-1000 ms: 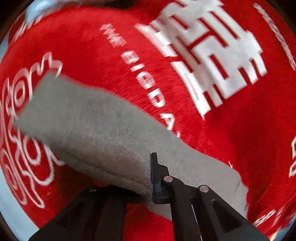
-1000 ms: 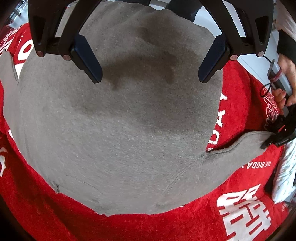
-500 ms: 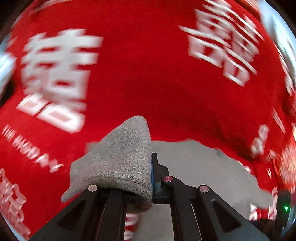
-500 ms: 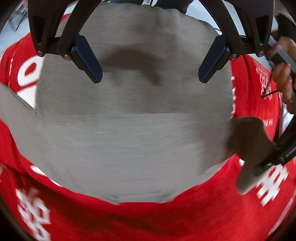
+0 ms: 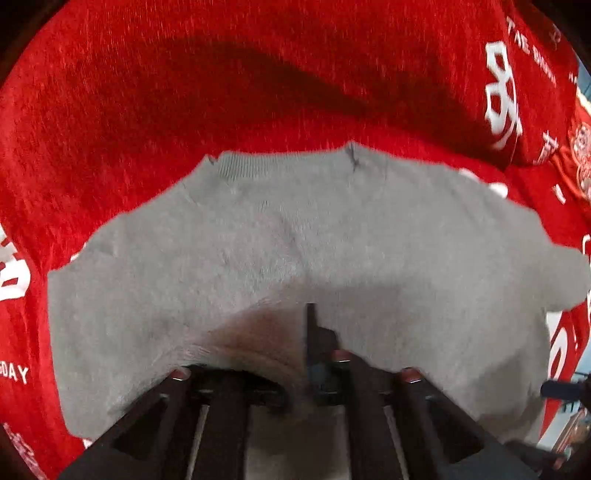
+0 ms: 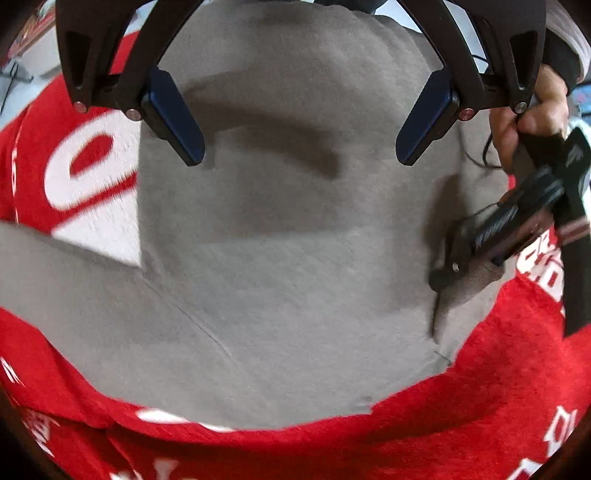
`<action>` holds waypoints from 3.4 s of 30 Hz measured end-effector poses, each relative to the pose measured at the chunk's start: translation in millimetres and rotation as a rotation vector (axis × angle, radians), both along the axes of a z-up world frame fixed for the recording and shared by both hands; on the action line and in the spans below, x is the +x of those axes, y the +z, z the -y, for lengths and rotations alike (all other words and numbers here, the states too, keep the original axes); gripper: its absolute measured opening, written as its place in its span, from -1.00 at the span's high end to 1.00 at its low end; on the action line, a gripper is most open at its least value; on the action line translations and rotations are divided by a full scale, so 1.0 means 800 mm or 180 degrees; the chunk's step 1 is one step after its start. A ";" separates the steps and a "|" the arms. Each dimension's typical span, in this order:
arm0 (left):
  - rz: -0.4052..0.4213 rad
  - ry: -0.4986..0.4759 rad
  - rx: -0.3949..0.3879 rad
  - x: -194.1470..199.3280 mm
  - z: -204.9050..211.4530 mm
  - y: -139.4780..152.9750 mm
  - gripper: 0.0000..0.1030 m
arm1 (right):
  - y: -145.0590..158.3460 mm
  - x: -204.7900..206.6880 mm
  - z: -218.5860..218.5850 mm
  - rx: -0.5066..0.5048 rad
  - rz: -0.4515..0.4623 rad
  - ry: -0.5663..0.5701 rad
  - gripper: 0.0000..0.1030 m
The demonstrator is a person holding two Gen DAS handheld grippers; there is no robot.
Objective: Fold small clothes
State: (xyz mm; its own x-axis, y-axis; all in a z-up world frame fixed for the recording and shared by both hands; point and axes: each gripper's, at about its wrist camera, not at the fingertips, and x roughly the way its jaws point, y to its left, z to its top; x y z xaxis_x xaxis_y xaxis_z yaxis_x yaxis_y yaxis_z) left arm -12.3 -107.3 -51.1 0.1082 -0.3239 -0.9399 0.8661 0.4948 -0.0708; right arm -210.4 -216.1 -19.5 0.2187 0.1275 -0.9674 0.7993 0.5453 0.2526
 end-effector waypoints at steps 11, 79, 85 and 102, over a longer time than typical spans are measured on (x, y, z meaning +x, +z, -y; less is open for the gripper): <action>0.0532 0.0878 -0.0013 0.089 -0.142 0.081 -0.41 | 0.042 0.173 -0.072 -0.1066 0.0107 0.1585 -1.00; -0.0165 0.1138 0.0295 0.119 -0.208 0.066 -0.22 | 0.030 -0.020 0.025 0.0200 0.0112 -0.0906 -0.22; 0.0037 0.1035 0.0233 0.084 -0.200 0.089 -0.99 | 0.036 0.000 0.009 0.0227 0.0184 -0.0797 -0.44; 0.0130 0.0775 0.0479 0.052 -0.184 0.094 -0.99 | 0.058 0.010 -0.012 0.0272 0.0531 -0.0600 -0.99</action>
